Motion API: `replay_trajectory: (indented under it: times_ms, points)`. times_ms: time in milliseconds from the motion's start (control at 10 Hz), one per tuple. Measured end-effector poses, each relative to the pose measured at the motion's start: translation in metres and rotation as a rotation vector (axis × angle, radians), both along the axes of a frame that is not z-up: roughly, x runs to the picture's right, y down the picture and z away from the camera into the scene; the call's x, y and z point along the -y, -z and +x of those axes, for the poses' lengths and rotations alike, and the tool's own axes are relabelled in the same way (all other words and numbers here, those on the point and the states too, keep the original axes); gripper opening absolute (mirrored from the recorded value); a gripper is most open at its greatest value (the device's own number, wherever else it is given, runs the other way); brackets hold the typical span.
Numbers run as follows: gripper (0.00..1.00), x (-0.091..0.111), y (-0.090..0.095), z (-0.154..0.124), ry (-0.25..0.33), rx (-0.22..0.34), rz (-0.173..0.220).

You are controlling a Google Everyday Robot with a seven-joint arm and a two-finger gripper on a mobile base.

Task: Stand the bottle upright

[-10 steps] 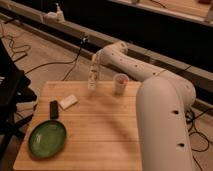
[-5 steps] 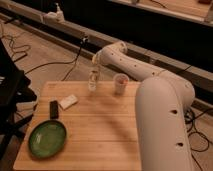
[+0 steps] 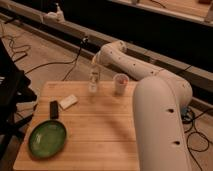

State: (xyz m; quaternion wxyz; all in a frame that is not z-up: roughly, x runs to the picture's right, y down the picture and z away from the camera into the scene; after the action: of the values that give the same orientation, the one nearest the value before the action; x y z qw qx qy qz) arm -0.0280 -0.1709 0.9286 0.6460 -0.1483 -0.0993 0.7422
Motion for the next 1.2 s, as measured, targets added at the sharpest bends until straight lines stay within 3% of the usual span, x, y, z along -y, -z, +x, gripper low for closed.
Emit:
replay_trajectory:
  times_ms: [200,500,800,900,1200]
  points:
    - [0.0,0.011,0.002,0.002,0.008,-0.012,0.014]
    - [0.0,0.032,0.006,0.002,0.003,-0.017,0.051]
    - [0.0,0.029,0.007,-0.003,-0.054,0.035,0.04]
    - [0.04,0.024,0.005,-0.002,-0.074,0.047,0.027]
    - [0.33,0.011,0.001,0.007,-0.109,0.059,0.001]
